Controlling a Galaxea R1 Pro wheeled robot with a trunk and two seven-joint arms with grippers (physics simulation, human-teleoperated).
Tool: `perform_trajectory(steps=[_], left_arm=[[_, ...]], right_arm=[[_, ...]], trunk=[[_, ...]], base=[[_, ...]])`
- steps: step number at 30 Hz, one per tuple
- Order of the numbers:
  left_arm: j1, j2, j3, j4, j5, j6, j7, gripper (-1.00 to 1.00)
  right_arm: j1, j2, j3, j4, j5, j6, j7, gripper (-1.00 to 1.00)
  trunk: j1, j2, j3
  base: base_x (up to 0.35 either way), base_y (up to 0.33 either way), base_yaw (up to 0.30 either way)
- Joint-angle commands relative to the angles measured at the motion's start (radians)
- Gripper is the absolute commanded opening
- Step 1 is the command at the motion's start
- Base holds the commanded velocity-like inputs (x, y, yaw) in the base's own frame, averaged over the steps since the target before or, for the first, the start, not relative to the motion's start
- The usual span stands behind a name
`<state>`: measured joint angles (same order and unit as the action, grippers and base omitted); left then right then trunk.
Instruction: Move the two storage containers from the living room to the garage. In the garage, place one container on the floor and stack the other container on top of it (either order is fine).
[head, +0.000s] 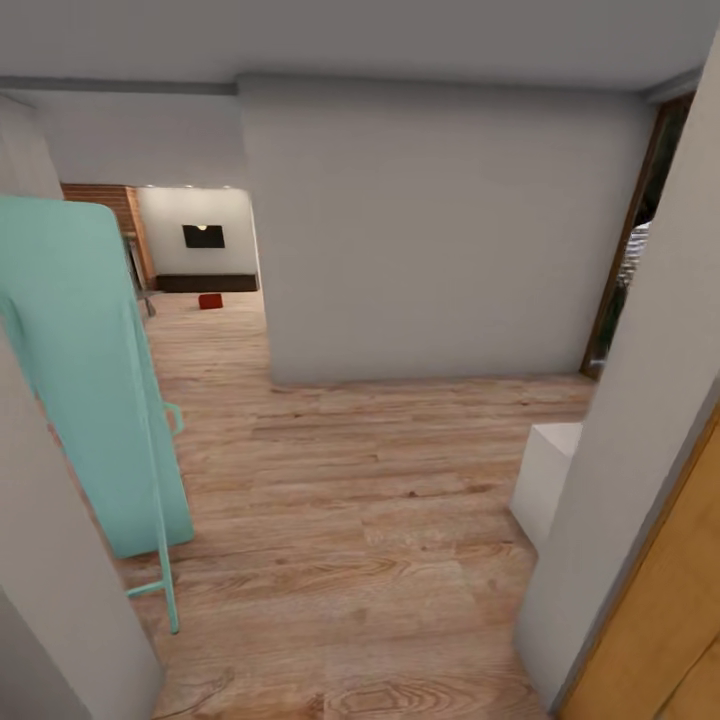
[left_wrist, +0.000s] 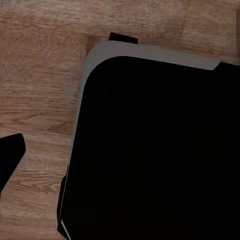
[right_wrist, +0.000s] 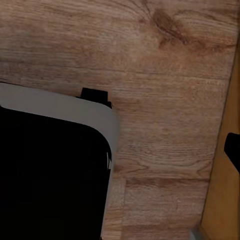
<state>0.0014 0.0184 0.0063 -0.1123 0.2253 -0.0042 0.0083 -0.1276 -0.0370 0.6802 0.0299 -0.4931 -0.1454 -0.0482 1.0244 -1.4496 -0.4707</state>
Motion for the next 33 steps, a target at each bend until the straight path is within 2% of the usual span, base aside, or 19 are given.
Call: perform_trajectory(steps=[1,33], left_arm=[[0.000,0.000,0.000,-0.001,0.005,0.000,0.001,1.00],[0.000,0.000,0.000,-0.001,0.005,0.000,0.001,1.00]], right_arm=[[-0.001,0.001,0.008,0.002,-0.008,-0.005,0.000,1.00],[-0.001,0.003,0.005,0.002,-0.011,-0.009,-0.002,1.00]], trunk=[[0.001,0.000,-0.001],[0.001,0.000,-0.001]], base=[[0.324,0.000,0.000],[0.324,0.000,0.000]])
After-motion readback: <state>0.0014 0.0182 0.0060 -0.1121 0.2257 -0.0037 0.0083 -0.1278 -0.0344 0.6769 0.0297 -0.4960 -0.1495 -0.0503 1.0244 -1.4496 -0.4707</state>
